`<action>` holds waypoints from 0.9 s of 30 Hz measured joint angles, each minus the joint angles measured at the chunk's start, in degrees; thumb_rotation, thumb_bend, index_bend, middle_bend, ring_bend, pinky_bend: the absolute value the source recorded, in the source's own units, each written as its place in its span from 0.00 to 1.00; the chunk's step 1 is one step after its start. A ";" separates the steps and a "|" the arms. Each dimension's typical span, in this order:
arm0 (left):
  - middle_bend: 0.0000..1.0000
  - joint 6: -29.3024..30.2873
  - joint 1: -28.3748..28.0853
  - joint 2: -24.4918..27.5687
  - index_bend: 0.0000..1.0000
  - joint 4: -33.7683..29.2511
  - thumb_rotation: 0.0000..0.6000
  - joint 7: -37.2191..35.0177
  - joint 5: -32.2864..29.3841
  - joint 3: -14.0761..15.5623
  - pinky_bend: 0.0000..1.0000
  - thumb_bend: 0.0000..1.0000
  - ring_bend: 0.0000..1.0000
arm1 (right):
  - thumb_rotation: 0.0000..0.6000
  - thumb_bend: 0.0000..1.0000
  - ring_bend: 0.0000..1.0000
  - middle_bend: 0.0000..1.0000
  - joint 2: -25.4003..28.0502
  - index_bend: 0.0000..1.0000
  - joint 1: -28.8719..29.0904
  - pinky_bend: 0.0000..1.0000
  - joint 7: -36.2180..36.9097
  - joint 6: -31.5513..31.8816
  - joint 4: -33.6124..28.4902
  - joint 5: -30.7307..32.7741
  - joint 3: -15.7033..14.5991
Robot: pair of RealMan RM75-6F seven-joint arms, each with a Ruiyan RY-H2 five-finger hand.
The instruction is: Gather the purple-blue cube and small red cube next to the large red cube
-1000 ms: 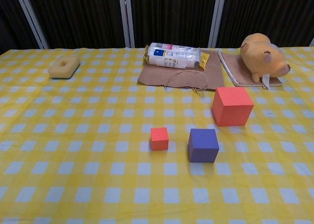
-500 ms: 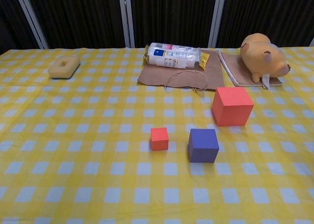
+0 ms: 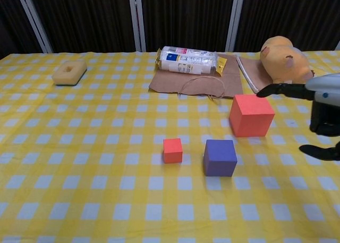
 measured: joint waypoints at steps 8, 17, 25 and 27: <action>0.00 -1.13 -0.36 1.12 0.00 0.04 1.00 -2.59 -0.94 0.04 0.00 0.01 0.00 | 1.00 0.45 1.00 1.00 -13.82 0.01 6.37 1.00 -11.26 5.47 1.37 13.13 0.85; 0.00 -1.63 -0.64 1.59 0.00 -0.09 1.00 -3.60 -0.68 0.38 0.00 0.01 0.00 | 1.00 0.44 1.00 1.00 -21.44 0.02 9.94 1.00 -13.85 10.17 6.49 19.42 1.41; 0.00 -1.70 -0.73 1.66 0.00 -0.23 1.00 -3.48 -0.59 0.51 0.00 0.01 0.00 | 1.00 0.45 1.00 1.00 -23.62 0.10 11.62 1.00 -13.35 10.96 9.18 22.04 1.62; 0.00 -1.71 -0.74 1.64 0.00 -0.22 1.00 -3.44 -0.61 0.52 0.00 0.01 0.00 | 1.00 0.45 1.00 1.00 -24.26 0.11 11.99 1.00 -12.92 10.99 10.02 22.56 1.64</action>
